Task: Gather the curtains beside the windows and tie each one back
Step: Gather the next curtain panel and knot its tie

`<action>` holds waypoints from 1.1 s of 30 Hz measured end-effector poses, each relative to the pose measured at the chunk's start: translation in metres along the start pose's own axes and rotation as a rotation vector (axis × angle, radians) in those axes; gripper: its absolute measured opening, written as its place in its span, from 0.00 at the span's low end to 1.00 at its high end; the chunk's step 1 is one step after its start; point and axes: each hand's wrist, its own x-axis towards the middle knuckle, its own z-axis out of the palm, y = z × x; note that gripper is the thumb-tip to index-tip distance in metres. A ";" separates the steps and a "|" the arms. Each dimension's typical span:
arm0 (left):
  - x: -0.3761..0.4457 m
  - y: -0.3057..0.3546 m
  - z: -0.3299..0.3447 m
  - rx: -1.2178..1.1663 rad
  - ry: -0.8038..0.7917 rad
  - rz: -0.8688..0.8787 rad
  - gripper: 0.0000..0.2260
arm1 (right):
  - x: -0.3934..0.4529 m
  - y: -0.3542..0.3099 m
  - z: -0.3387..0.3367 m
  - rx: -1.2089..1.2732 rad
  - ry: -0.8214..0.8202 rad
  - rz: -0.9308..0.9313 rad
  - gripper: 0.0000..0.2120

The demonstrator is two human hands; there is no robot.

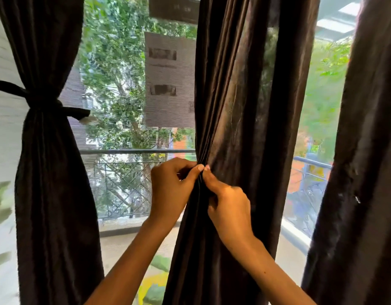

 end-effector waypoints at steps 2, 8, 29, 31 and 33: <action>-0.001 0.002 0.001 -0.032 -0.006 -0.023 0.01 | -0.001 0.005 0.000 0.030 -0.057 0.022 0.39; 0.001 0.011 0.002 0.020 0.007 -0.016 0.04 | 0.002 0.012 0.002 0.122 -0.094 -0.035 0.35; 0.007 0.003 -0.002 0.118 0.056 -0.004 0.03 | 0.034 0.038 0.016 0.429 0.459 0.192 0.12; 0.005 0.005 -0.001 0.149 0.061 0.035 0.03 | 0.025 0.032 0.014 0.354 0.408 0.099 0.17; 0.003 0.005 0.000 0.163 0.056 0.066 0.03 | 0.020 0.028 0.010 0.267 0.308 0.052 0.22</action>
